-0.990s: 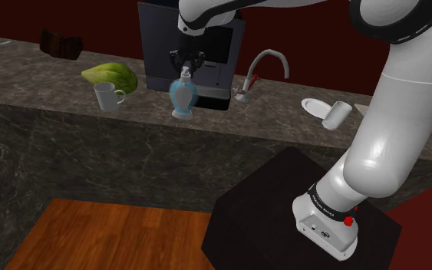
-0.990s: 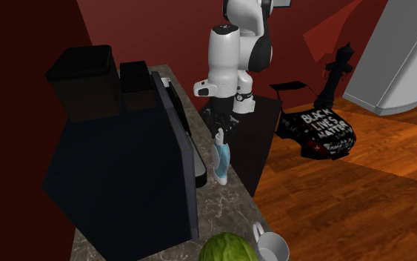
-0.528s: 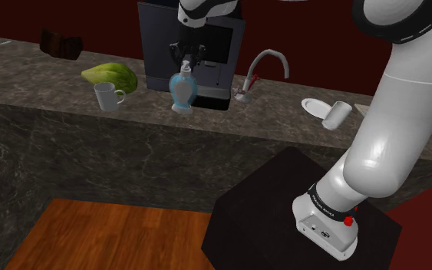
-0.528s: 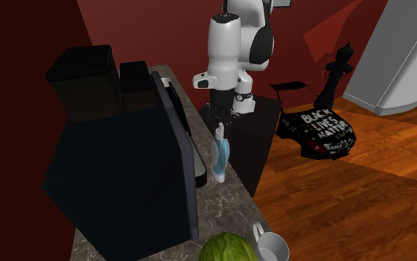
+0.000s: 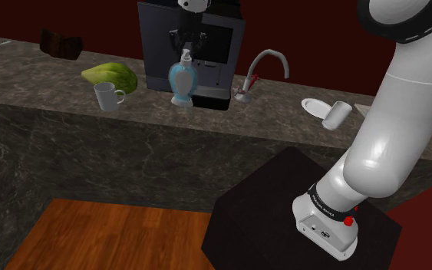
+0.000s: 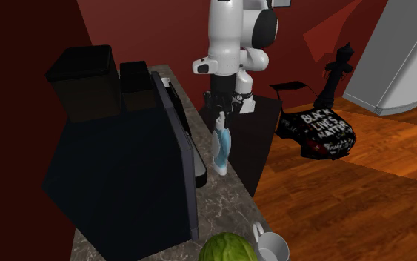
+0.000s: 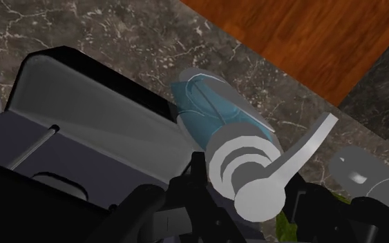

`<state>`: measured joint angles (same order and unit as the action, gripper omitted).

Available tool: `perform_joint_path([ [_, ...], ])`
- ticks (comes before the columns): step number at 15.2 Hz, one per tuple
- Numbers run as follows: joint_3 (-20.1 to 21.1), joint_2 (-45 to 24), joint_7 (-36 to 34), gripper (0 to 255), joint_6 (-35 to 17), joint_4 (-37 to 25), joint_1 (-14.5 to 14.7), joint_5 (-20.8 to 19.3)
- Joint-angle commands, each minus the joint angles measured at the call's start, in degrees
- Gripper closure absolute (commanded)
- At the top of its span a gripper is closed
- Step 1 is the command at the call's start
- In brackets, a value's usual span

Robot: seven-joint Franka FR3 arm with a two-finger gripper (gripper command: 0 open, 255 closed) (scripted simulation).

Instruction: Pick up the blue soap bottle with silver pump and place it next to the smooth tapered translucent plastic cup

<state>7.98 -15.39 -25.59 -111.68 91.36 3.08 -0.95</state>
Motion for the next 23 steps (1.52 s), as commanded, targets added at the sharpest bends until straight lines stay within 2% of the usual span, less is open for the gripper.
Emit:
perform_joint_path([
  [1, 0.01, 0.2, 0.03, 255, 1.52, -1.32, -0.01, 0.03],
  [13, 0.09, -0.19, -0.1, 255, 10.94, -11.14, 0.19, -0.02],
  [23, 0.16, -2.56, -0.33, 255, 19.83, -22.39, 0.62, -0.38],
])
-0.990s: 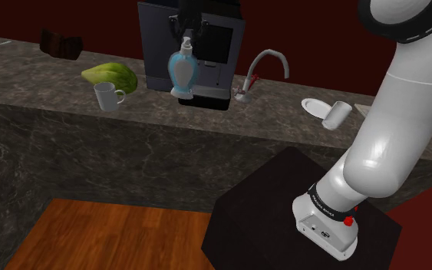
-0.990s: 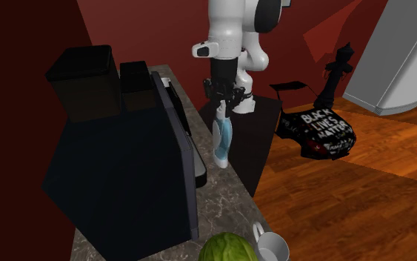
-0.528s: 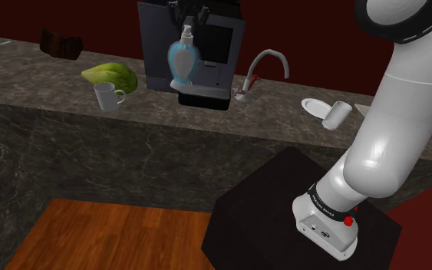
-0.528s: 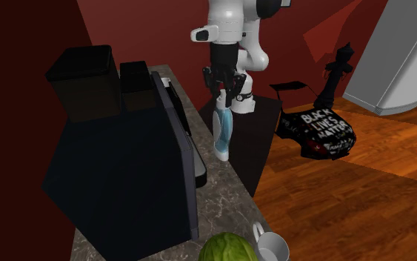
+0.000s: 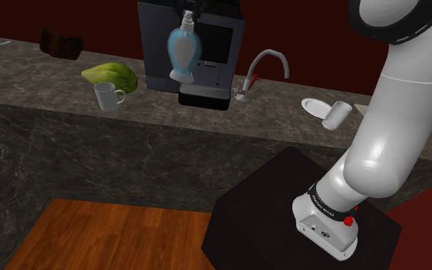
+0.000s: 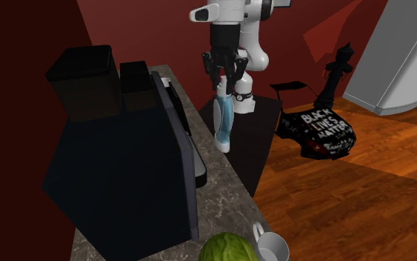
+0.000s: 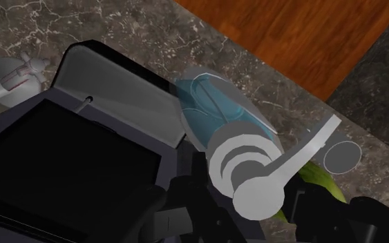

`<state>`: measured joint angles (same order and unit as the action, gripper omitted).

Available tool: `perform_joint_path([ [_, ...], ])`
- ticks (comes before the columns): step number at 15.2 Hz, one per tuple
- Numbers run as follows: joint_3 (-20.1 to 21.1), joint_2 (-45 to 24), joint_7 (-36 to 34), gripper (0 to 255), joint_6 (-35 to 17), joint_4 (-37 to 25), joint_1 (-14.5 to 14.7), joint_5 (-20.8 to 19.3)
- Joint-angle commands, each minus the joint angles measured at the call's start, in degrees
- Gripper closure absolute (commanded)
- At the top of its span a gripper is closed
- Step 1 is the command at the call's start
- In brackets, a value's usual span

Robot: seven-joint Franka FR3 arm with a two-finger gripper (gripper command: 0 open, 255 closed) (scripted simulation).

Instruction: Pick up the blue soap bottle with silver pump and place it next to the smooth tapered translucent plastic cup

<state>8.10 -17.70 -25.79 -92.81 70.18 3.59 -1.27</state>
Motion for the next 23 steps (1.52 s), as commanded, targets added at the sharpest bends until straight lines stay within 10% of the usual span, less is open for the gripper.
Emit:
perform_joint_path([
  [1, 0.04, -0.63, -0.16, 255, 1.94, -2.57, 0.18, -0.12],
  [4, 0.06, -1.5, -0.22, 255, 3.99, -5.49, 0.34, -0.25],
  [23, -10.19, 27.26, 22.29, 255, -3.05, 30.96, -12.43, 3.95],
])
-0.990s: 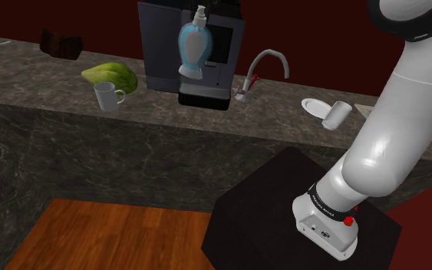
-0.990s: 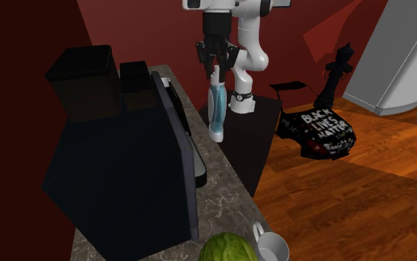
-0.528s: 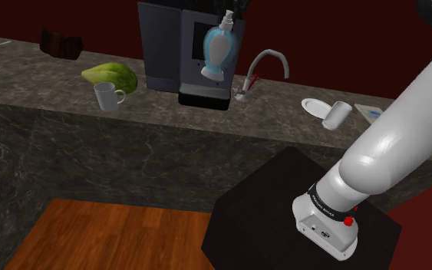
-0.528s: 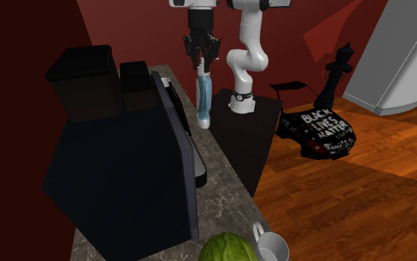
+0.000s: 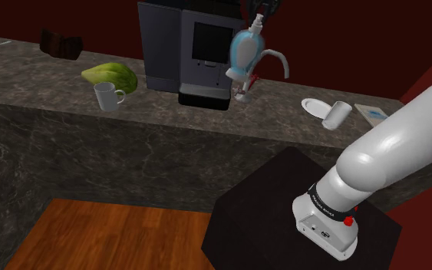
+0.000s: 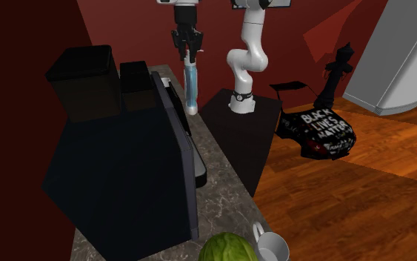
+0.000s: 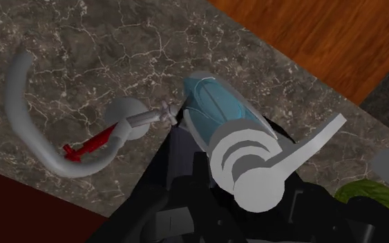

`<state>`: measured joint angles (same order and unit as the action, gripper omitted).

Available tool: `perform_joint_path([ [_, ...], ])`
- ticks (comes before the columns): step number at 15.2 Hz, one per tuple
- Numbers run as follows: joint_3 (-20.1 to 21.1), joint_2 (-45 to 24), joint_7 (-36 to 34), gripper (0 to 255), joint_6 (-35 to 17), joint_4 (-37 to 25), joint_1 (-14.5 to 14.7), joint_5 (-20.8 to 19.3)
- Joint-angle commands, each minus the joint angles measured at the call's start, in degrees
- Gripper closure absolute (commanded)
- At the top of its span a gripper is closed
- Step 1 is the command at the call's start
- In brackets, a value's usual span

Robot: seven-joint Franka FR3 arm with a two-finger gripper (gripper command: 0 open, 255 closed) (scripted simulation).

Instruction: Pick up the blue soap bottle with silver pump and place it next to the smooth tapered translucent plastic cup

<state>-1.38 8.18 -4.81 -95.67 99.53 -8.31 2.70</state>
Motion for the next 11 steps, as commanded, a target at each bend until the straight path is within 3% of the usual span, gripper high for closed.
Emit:
perform_joint_path([
  [1, -1.45, 2.25, 2.58, 255, -0.16, 2.52, -1.08, -0.1],
  [11, -9.7, 7.97, 15.62, 255, 0.83, 7.8, -6.3, -1.79],
])
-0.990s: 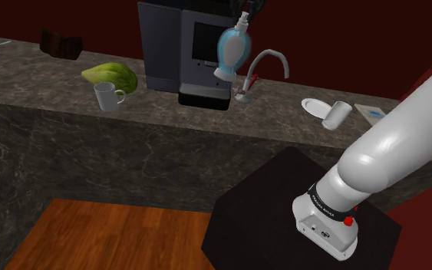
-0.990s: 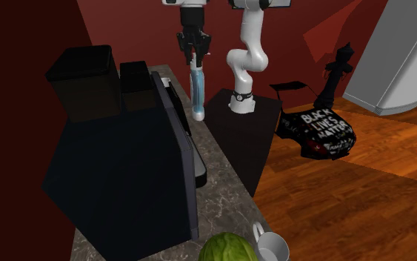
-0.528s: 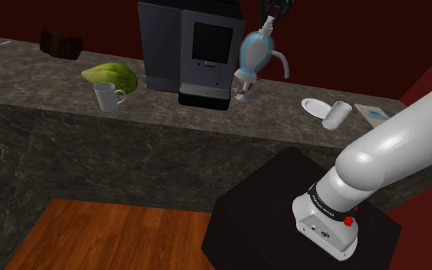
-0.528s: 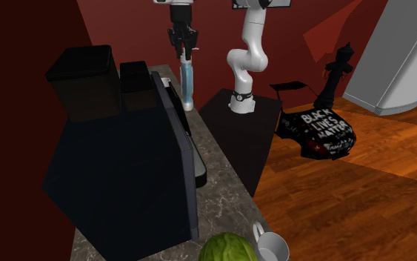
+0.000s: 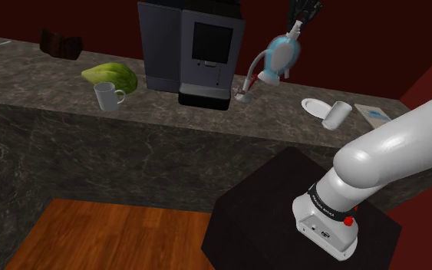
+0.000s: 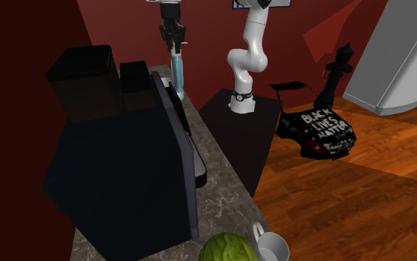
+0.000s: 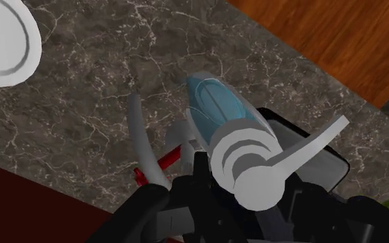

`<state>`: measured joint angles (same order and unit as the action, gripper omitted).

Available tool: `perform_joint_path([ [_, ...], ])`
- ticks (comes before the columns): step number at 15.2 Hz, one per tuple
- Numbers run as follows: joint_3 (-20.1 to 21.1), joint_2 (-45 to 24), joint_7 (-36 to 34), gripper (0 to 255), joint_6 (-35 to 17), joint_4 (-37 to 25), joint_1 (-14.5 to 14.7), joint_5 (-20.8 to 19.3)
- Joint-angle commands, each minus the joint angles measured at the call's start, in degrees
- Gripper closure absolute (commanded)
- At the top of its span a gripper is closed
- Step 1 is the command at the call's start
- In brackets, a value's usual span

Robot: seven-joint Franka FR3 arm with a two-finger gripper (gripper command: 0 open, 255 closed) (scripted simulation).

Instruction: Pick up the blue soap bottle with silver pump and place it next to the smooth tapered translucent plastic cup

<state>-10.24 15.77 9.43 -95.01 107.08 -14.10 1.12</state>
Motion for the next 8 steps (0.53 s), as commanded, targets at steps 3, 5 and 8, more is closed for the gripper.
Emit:
perform_joint_path([
  [3, -3.53, 0.98, 5.45, 255, 0.6, 0.54, -2.05, -0.84],
  [5, -5.38, 1.08, 8.22, 255, 0.9, 0.41, -3.06, -1.24],
  [8, -8.25, 0.75, 12.47, 255, 1.37, -0.28, -4.53, -1.73],
])
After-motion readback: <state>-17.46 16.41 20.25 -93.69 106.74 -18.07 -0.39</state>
